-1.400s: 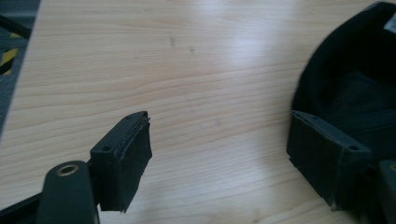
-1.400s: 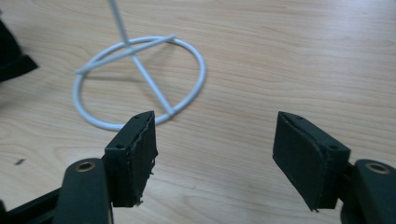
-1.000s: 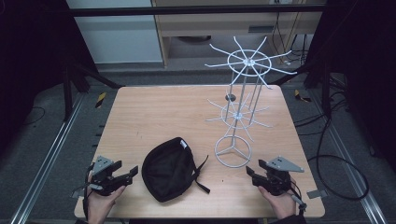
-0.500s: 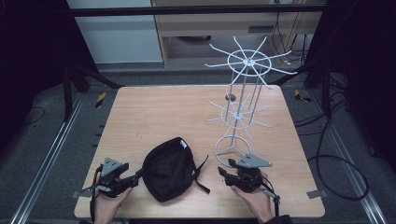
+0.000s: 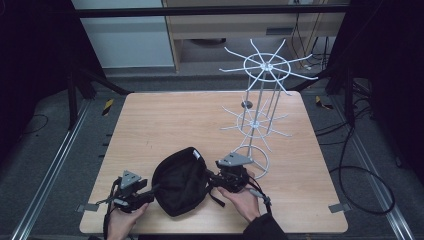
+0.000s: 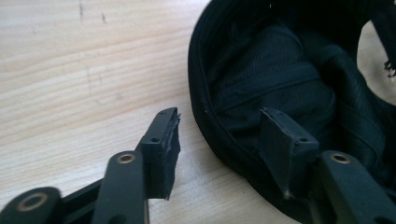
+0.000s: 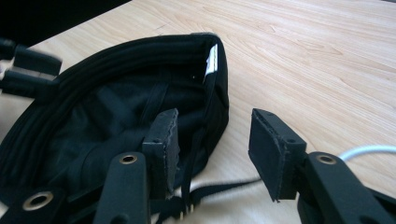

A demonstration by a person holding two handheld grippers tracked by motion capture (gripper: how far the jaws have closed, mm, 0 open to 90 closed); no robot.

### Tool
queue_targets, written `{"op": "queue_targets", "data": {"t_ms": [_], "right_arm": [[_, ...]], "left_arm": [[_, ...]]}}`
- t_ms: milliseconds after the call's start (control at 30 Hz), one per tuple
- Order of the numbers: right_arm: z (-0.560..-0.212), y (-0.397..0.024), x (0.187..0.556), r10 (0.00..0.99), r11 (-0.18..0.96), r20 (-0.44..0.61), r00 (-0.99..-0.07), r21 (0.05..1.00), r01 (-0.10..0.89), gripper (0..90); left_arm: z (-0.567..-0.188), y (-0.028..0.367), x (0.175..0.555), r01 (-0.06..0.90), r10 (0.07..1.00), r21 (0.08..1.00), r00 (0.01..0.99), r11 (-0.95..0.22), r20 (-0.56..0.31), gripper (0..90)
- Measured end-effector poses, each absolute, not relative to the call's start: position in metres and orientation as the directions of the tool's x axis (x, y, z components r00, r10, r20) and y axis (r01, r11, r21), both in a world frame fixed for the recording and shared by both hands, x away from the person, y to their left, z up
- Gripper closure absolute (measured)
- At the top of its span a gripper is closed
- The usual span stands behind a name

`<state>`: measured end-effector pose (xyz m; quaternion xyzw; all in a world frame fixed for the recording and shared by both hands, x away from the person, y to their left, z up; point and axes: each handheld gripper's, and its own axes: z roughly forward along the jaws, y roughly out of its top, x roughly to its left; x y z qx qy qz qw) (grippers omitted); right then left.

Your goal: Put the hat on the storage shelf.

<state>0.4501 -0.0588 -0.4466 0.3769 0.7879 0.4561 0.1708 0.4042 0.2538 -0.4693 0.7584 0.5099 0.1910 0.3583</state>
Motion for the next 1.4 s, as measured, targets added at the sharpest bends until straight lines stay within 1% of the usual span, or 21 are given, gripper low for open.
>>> {"op": "queue_targets", "data": {"t_ms": [200, 400, 500, 567, 700, 733, 800, 933, 1033, 1167, 1400], "right_arm": [[-0.452, -0.041, 0.471, 0.765, 0.304, 0.081, -0.639, 0.829, 0.469, 53.5], [-0.461, -0.025, 0.487, 0.767, 0.336, 0.067, -0.638, 0.806, 0.488, 53.2], [-0.464, -0.02, 0.492, 0.771, 0.341, 0.065, -0.634, 0.798, 0.497, 54.6], [-0.466, -0.017, 0.494, 0.766, 0.342, 0.073, -0.639, 0.795, 0.501, 58.8], [-0.47, -0.016, 0.495, 0.766, 0.361, 0.071, -0.638, 0.775, 0.519, 75.9], [-0.469, -0.016, 0.494, 0.769, 0.36, 0.074, -0.635, 0.771, 0.525, 78.5], [-0.467, -0.018, 0.493, 0.766, 0.357, 0.078, -0.639, 0.774, 0.523, 80.3], [-0.459, -0.026, 0.487, 0.753, 0.34, 0.082, -0.653, 0.801, 0.493, 81.0], [-0.449, -0.033, 0.482, 0.736, 0.317, 0.08, -0.672, 0.836, 0.447, 80.9], [-0.433, -0.038, 0.472, 0.706, 0.315, 0.034, -0.707, 0.879, 0.357, 80.9], [-0.416, -0.041, 0.456, 0.659, 0.328, -0.02, -0.752, 0.907, 0.264, 80.9]], "left_arm": [[-0.474, 0.251, 0.406, 0.665, 0.908, 0.71, 0.41, -0.234, -0.085, 57.1], [-0.479, 0.251, 0.411, 0.692, 0.913, 0.68, 0.4, -0.242, -0.082, 61.2], [-0.48, 0.25, 0.414, 0.694, 0.912, 0.677, 0.402, -0.246, -0.081, 64.0], [-0.48, 0.25, 0.414, 0.691, 0.91, 0.677, 0.408, -0.254, -0.075, 66.3], [-0.48, 0.25, 0.415, 0.689, 0.907, 0.677, 0.415, -0.259, -0.075, 70.5], [-0.48, 0.25, 0.416, 0.688, 0.906, 0.677, 0.417, -0.261, -0.074, 71.2], [-0.48, 0.25, 0.416, 0.687, 0.905, 0.677, 0.419, -0.266, -0.07, 73.3], [-0.479, 0.25, 0.419, 0.682, 0.905, 0.682, 0.419, -0.263, -0.07, 77.0], [-0.477, 0.249, 0.423, 0.673, 0.907, 0.695, 0.415, -0.254, -0.069, 78.7], [-0.475, 0.246, 0.43, 0.659, 0.91, 0.713, 0.408, -0.24, -0.071, 80.0], [-0.47, 0.24, 0.452, 0.629, 0.923, 0.752, 0.378, -0.197, -0.074, 81.3]]}}
